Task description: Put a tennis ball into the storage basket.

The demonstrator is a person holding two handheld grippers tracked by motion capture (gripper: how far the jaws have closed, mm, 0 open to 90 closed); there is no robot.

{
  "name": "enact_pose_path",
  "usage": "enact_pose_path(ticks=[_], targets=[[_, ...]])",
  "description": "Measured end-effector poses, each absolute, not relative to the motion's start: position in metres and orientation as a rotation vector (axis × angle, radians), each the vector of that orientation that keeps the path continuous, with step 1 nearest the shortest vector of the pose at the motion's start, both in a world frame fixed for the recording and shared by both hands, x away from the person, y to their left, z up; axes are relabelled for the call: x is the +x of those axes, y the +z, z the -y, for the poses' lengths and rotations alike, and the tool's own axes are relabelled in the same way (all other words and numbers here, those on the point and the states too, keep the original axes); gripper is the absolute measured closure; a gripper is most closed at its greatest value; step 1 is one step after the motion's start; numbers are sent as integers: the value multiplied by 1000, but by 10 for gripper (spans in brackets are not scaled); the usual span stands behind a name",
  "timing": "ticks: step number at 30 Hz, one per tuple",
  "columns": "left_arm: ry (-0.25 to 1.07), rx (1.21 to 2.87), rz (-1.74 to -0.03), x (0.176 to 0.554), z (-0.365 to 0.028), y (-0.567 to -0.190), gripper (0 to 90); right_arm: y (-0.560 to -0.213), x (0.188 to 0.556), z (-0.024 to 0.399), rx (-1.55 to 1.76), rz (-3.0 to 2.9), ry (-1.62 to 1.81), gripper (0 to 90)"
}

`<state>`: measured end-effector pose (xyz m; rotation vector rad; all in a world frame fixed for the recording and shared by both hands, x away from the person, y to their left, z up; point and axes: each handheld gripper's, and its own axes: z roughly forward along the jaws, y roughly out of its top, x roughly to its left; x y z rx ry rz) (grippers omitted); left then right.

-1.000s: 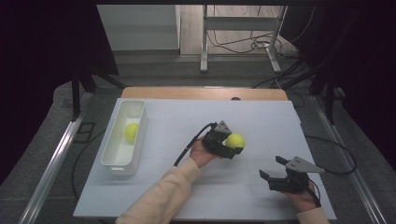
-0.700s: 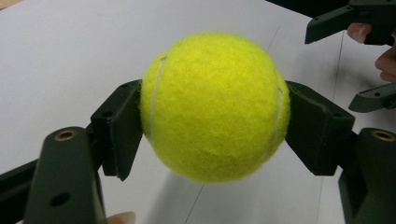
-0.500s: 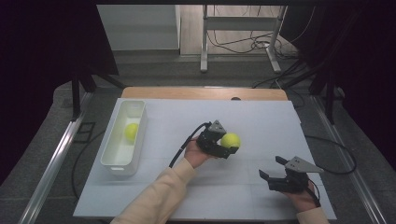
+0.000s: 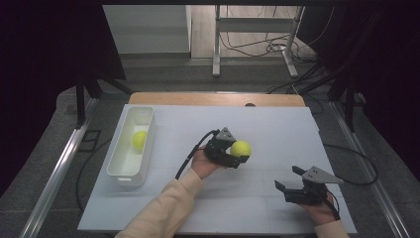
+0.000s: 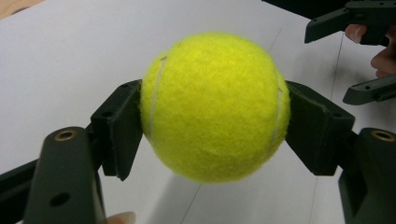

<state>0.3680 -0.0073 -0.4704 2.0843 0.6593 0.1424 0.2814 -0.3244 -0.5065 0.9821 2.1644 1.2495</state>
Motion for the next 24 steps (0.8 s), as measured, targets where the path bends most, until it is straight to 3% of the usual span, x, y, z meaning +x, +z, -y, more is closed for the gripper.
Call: enact_pose_path(ticks=[24], targets=[[172,2068,-674,361,-16,-465,269,-507,281,324,979,-2166,1241,136]])
